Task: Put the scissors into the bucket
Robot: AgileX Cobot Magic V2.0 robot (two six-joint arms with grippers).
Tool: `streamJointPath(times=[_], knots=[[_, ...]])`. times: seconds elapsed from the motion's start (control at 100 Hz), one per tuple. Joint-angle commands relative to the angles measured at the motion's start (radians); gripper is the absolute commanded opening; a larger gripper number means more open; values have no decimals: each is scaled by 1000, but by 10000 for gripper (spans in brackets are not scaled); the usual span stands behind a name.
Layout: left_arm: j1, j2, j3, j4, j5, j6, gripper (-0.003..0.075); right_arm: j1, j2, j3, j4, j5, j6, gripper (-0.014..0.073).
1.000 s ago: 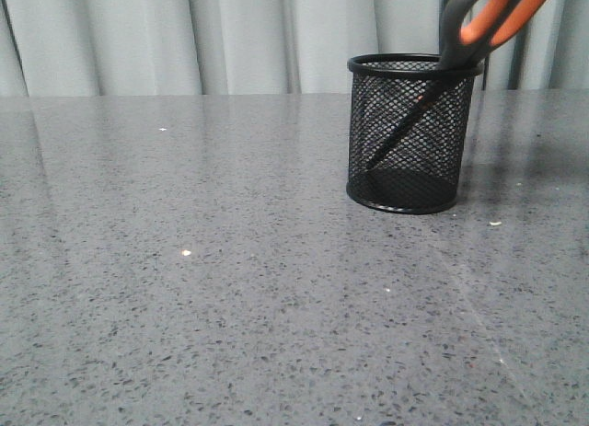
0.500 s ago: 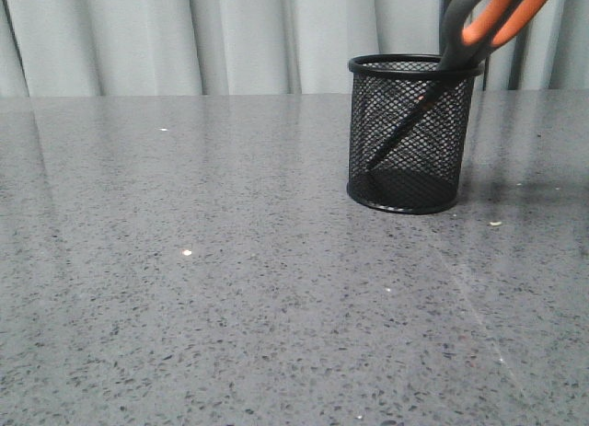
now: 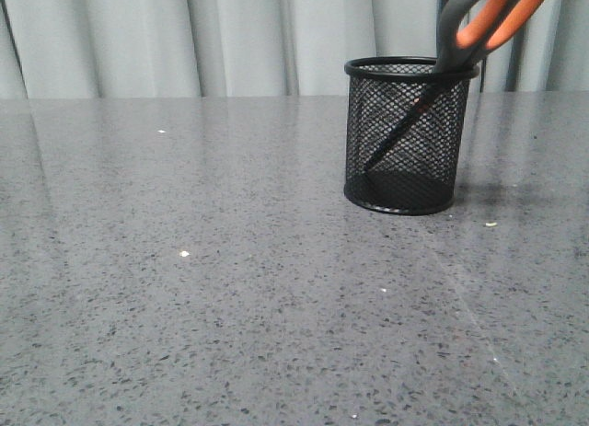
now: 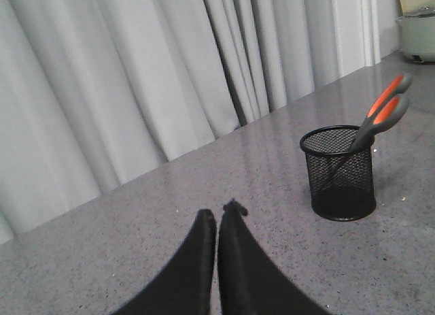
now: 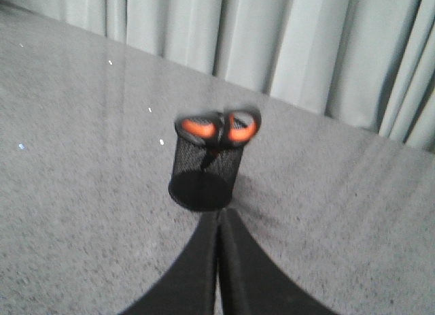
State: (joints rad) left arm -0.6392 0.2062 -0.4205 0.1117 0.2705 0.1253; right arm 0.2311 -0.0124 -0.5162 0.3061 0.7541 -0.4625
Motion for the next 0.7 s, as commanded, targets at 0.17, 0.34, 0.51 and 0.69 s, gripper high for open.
streamJointPath(times=[0.17,0.34,0.51,0.69], knots=[[-2,12,17,-9,-163,-11,-19,-3,37,12,17,-177,6,-45],[-2,12,18,-9,-165,-11,-19,-3,37,12,17,-177,6,-45],[-2,12,18,-9,-165,-11,-20,-3,37,12,17,-177,6,-45],[-2,12,18,-9,-165,-11,-19,-3,37,12,17,-177,6,-45]])
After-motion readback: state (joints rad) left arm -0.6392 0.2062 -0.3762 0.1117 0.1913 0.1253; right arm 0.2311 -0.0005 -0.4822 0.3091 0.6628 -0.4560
